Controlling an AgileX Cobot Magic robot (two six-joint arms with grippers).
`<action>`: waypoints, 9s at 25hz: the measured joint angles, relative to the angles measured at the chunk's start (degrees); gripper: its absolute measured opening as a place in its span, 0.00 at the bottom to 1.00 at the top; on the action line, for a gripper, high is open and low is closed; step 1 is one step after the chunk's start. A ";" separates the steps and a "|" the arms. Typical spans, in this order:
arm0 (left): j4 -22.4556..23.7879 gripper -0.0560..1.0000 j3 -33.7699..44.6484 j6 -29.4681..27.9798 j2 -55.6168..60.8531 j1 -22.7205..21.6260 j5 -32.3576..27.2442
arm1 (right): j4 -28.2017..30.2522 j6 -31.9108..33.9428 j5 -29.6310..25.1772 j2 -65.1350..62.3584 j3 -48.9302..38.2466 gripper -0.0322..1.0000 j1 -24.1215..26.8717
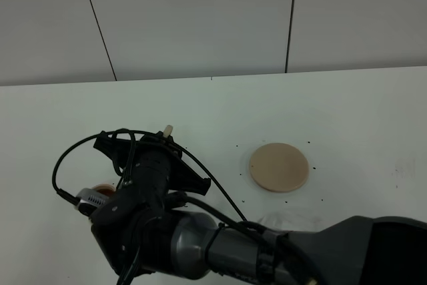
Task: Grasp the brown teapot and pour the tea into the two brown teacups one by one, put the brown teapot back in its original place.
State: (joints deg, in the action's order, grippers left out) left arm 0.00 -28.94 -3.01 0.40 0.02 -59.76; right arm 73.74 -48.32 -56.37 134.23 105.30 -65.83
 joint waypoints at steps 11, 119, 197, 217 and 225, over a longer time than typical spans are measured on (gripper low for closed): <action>0.00 0.29 0.00 0.00 0.00 0.00 0.00 | -7.60 -0.83 2.21 -3.89 0.00 0.12 1.90; 0.00 0.29 0.00 0.00 0.00 0.00 0.00 | -71.66 30.06 -13.78 -4.61 12.98 0.12 29.64; 0.00 0.29 0.00 0.00 0.00 0.00 0.00 | -75.44 41.97 -7.01 -8.11 -5.03 0.39 37.43; 0.00 0.29 0.00 0.00 0.00 0.00 0.00 | -73.74 41.98 -13.07 -10.02 -5.03 0.48 37.89; 0.00 0.29 0.00 0.00 0.00 0.00 0.00 | -74.27 42.20 -13.07 -10.06 -5.03 0.48 45.69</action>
State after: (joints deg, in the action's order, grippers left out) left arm 0.00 -28.94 -3.01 0.40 0.02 -59.76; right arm -0.53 -6.11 -69.44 124.17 100.27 -20.13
